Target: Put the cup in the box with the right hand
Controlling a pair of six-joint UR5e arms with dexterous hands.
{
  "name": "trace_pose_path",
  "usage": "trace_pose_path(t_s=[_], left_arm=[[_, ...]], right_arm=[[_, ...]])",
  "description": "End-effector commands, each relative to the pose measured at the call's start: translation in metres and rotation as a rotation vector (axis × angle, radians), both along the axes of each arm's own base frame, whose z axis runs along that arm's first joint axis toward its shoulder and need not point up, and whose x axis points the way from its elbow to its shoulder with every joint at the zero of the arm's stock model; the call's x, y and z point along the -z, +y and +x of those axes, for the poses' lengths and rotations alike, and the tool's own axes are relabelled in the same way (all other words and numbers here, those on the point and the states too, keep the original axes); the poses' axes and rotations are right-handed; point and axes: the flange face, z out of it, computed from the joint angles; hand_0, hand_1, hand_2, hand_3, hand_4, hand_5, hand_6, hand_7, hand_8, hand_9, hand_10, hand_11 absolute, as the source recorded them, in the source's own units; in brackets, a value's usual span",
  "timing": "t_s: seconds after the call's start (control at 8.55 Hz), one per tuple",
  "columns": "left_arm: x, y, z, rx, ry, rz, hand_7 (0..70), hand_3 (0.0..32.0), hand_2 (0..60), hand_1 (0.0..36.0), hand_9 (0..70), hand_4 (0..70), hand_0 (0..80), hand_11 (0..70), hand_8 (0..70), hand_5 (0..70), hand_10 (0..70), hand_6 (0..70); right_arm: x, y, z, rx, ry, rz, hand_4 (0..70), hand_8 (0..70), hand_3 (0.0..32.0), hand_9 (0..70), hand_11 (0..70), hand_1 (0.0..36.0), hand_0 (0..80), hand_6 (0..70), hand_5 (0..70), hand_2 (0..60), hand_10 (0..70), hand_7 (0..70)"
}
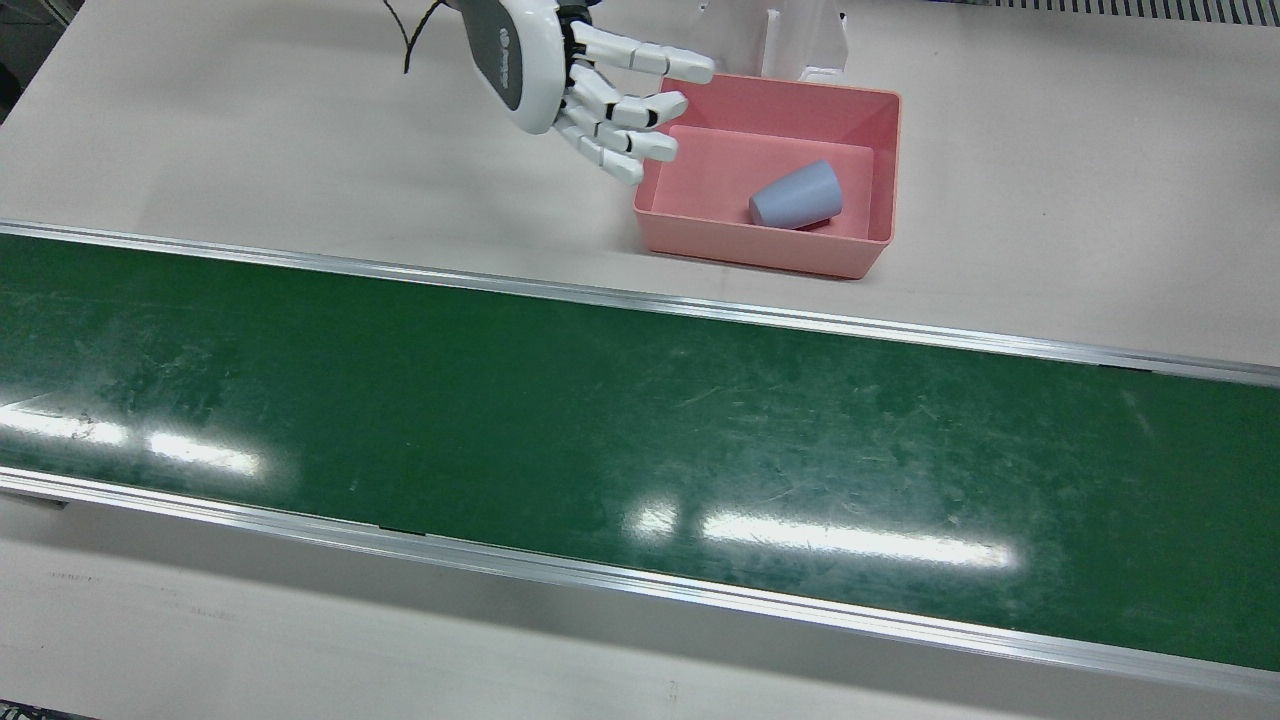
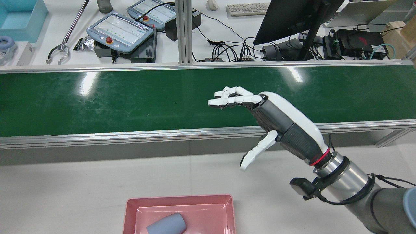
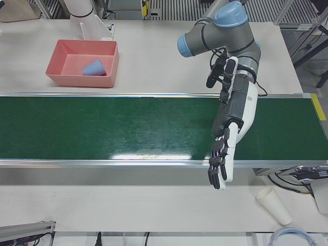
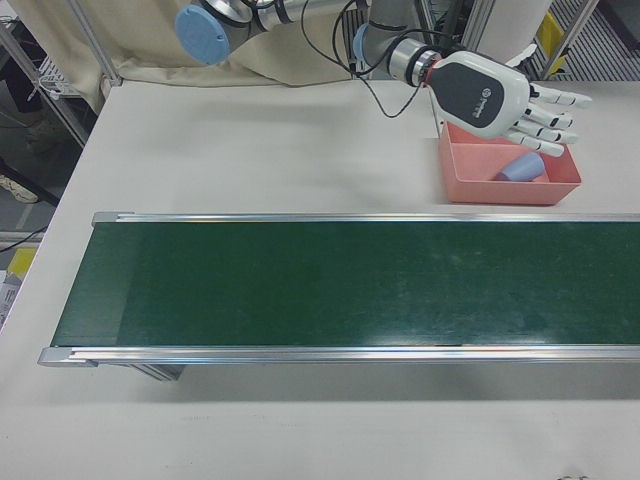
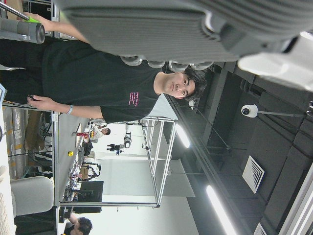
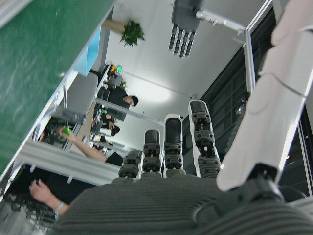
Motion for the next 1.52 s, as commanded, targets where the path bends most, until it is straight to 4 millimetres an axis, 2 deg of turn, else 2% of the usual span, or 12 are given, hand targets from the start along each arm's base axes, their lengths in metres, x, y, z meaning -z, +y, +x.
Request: trace_pose_path(t_s=[0.0,0.12,0.23,0.47,0.59,0.7,0.82,0.94,1.05,1.17,1.29,1.4], left_arm=[[0.0,0.0,0.0,0.0,0.0,0.0,0.0,0.0,0.0,0.0,0.0,0.0,0.0,0.0,0.0,0.0,0.0,0.0],[0.0,0.0,0.0,0.0,0.0,0.0,0.0,0.0,0.0,0.0,0.0,0.0,0.0,0.0,0.0,0.0,0.0,0.0],[0.0,0.0,0.0,-0.001,-0.001,-0.001,0.0,0.0,0.0,0.0,0.0,0.0,0.0,0.0,0.0,0.0,0.0,0.0],[0.001,0.0,0.0,0.0,0.0,0.0,0.0,0.0,0.0,0.0,0.0,0.0,0.0,0.0,0.0,0.0,0.0,0.0],[0.001,0.0,0.0,-0.001,-0.001,0.0,0.0,0.0,0.0,0.0,0.0,0.0,0.0,0.0,0.0,0.0,0.0,0.0],[0.001,0.0,0.0,-0.001,-0.001,0.0,0.0,0.0,0.0,0.0,0.0,0.0,0.0,0.0,0.0,0.0,0.0,0.0],[0.001,0.0,0.0,0.0,0.0,0.0,0.0,0.0,0.0,0.0,0.0,0.0,0.0,0.0,0.0,0.0,0.0,0.0],[0.001,0.0,0.0,-0.001,0.0,0.002,0.0,0.0,0.0,0.0,0.0,0.0,0.0,0.0,0.0,0.0,0.0,0.0],[0.0,0.0,0.0,0.0,0.0,-0.001,0.0,0.0,0.0,0.0,0.0,0.0,0.0,0.0,0.0,0.0,0.0,0.0],[0.001,0.0,0.0,0.0,0.0,0.0,0.0,0.0,0.0,0.0,0.0,0.0,0.0,0.0,0.0,0.0,0.0,0.0],[0.0,0.0,0.0,0.0,0.0,-0.001,0.0,0.0,0.0,0.0,0.0,0.0,0.0,0.0,0.0,0.0,0.0,0.0],[0.0,0.0,0.0,0.0,0.0,0.0,0.0,0.0,0.0,0.0,0.0,0.0,0.0,0.0,0.0,0.0,0.0,0.0]], right_arm=[[-0.082,-0.09,0.121,-0.243,0.113,-0.119,12.9,9.0,0.0,21.7,10.3,12.4,51.4,12.4,5.9,5.4,5.9,51.9],[-0.13,-0.126,0.149,-0.271,0.141,-0.207,16.1,8.6,0.0,21.1,10.1,10.4,52.1,12.3,5.7,1.8,5.8,51.6],[-0.17,-0.151,0.177,-0.305,0.144,-0.291,15.6,8.3,0.0,20.7,10.4,11.1,51.5,12.2,5.6,3.7,6.0,51.2],[-0.23,-0.174,0.218,-0.365,0.143,-0.419,14.9,6.7,0.0,18.2,8.4,13.4,52.1,11.8,5.7,5.6,4.6,50.3],[-0.239,-0.176,0.231,-0.359,0.161,-0.438,17.5,5.6,0.0,16.5,7.1,12.5,54.1,11.5,5.7,1.8,3.6,49.4],[-0.245,-0.173,0.235,-0.347,0.157,-0.459,20.2,2.3,0.0,11.1,4.4,13.3,56.0,10.2,5.6,0.0,1.6,43.8],[-0.259,-0.163,0.238,-0.334,0.136,-0.493,19.6,0.6,0.0,5.5,1.6,18.3,59.1,8.2,6.0,2.2,0.0,34.5],[-0.272,-0.155,0.243,-0.332,0.136,-0.517,16.7,0.2,0.0,3.3,0.1,20.3,60.3,6.0,6.2,2.5,0.0,23.5],[-0.281,-0.149,0.248,-0.337,0.138,-0.531,10.7,0.0,0.0,0.5,0.0,21.0,57.5,3.3,5.7,7.4,0.0,9.9],[-0.283,-0.149,0.252,-0.345,0.138,-0.536,10.3,0.0,0.0,0.0,0.0,16.0,55.3,2.3,5.0,2.3,0.0,5.0],[-0.285,-0.149,0.251,-0.34,0.133,-0.54,4.1,0.0,0.0,0.0,0.0,16.3,50.7,0.5,4.2,9.1,0.0,0.0],[-0.287,-0.147,0.253,-0.341,0.132,-0.545,5.3,0.0,0.0,0.0,0.0,14.0,51.2,0.2,4.1,5.4,0.0,0.0]])
